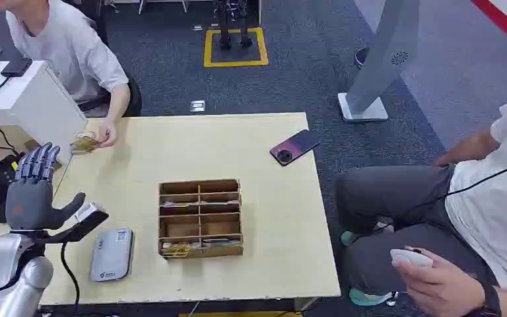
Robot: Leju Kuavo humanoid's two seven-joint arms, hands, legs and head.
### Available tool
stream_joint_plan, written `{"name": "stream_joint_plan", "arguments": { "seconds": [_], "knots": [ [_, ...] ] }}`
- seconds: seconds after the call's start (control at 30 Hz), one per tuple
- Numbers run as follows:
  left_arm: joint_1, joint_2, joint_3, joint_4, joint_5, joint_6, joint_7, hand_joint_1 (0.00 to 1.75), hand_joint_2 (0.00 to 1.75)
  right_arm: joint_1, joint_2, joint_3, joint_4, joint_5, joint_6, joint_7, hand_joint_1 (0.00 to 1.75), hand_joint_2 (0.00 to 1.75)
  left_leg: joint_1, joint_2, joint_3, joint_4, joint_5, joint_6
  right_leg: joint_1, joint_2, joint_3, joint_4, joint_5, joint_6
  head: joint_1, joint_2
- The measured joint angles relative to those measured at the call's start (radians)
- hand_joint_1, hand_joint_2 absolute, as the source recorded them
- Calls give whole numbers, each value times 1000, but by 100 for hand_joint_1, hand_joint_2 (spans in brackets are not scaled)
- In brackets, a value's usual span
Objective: Pass the card to the sensor for recognition and then transmit it.
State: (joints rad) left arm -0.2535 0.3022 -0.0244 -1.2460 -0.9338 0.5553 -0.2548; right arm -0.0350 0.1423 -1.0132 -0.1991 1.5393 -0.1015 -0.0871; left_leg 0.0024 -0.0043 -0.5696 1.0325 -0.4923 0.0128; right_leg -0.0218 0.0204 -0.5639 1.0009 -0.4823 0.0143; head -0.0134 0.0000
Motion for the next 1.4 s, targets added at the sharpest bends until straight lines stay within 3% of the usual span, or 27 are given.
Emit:
{"name": "stream_joint_plan", "arguments": {
  "seconds": [0.17,0.53,1.27,1.3,1.33,1.4],
  "knots": [
    [-48,-42,-4,83,0,99,-31,0,175,-2,0,29,1,0,21,23,0,175,0,0,0,0,0,0,0,0,0,0,0,0,0,0],
    [-138,-91,-27,218,14,99,-31,0,175,-10,0,78,5,0,16,4,0,175,0,0,0,0,1,0,0,0,0,0,1,0,0,0],
    [-146,-103,-27,268,59,97,-45,0,175,-10,0,96,6,0,15,22,0,175,0,0,0,0,1,0,0,0,0,0,1,-1,0,0],
    [-146,-104,-27,268,63,96,-46,12,175,-10,0,96,6,0,15,20,0,175,0,0,0,0,1,0,0,0,0,0,1,-1,0,0],
    [-145,-104,-27,269,68,96,-47,175,175,-10,0,96,6,0,15,17,0,175,0,0,0,0,1,0,0,0,0,0,1,-1,0,0],
    [-142,-104,-27,270,71,94,-49,175,175,-10,0,96,6,0,15,13,0,175,0,0,0,0,1,0,0,0,0,0,1,-1,0,0]
  ]
}}
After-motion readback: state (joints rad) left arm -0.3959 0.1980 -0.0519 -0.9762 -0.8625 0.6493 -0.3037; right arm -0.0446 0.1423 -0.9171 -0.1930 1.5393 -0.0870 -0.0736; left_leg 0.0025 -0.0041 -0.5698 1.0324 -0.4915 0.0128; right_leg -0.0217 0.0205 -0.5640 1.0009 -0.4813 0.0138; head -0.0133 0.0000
